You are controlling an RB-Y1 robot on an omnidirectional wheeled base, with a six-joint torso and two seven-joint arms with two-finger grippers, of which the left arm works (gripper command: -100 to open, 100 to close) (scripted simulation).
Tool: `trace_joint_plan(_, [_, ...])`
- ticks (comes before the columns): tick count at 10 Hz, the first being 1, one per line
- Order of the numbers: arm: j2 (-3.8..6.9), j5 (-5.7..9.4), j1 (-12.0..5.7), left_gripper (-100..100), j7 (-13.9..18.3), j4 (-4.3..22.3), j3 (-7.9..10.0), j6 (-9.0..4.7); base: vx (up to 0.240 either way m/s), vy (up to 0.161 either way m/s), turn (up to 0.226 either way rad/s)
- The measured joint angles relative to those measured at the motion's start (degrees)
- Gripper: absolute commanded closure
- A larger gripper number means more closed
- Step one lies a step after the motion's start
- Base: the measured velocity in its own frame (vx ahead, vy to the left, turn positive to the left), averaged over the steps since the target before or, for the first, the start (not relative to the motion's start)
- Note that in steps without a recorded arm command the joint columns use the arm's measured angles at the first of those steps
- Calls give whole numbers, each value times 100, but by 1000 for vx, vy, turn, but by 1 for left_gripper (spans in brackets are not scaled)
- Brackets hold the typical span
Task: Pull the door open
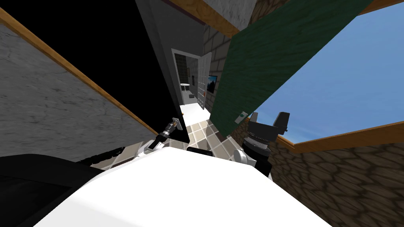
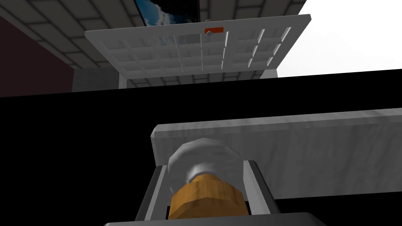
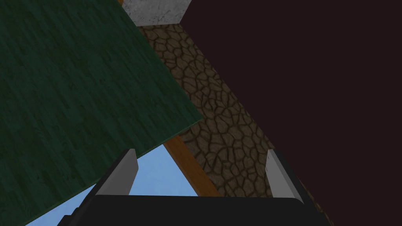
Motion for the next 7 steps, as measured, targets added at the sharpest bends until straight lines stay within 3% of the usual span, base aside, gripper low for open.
trace_joint_plan(2, [47,-16,52,100,33,44,-58,-81,-54,3,18])
trace_joint_plan(7, [465,-45,449,100,275,148,-156,-820,-41,14,28])
